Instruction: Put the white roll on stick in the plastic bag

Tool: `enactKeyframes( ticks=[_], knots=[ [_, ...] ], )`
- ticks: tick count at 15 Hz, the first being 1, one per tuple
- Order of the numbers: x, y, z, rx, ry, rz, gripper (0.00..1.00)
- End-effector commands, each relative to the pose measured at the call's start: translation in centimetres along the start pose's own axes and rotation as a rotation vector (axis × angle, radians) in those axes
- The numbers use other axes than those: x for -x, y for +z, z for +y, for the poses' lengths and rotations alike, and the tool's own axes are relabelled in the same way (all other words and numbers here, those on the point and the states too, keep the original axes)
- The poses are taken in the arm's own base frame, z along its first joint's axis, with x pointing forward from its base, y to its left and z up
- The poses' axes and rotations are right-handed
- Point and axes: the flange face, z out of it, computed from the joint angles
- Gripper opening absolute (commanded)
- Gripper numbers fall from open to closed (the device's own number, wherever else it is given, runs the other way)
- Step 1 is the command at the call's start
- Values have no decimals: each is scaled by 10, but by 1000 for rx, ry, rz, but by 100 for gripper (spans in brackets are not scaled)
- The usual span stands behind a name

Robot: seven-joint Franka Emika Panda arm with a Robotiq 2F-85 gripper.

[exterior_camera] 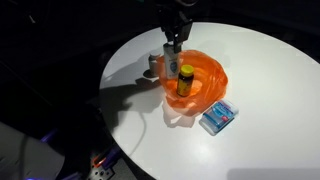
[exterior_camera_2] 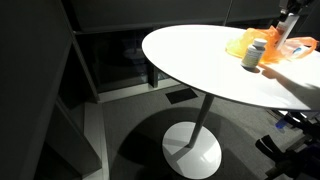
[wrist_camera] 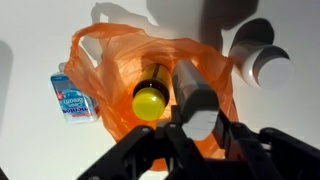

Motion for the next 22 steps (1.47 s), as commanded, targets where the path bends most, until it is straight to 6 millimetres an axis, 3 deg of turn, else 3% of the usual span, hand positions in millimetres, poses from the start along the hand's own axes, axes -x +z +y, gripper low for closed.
enactKeyframes(
  ticks=[1,10,11,17,22],
  knots=[
    [-13,3,-3,-9,-31,17,10],
    [-10,30,2,-17,-25,-19,14],
    [-9,31,2,-17,-25,-23,51],
    [7,14,-1,-10,-51,-62,98],
    [41,-20,1,-3,-46,-177,100]
  ],
)
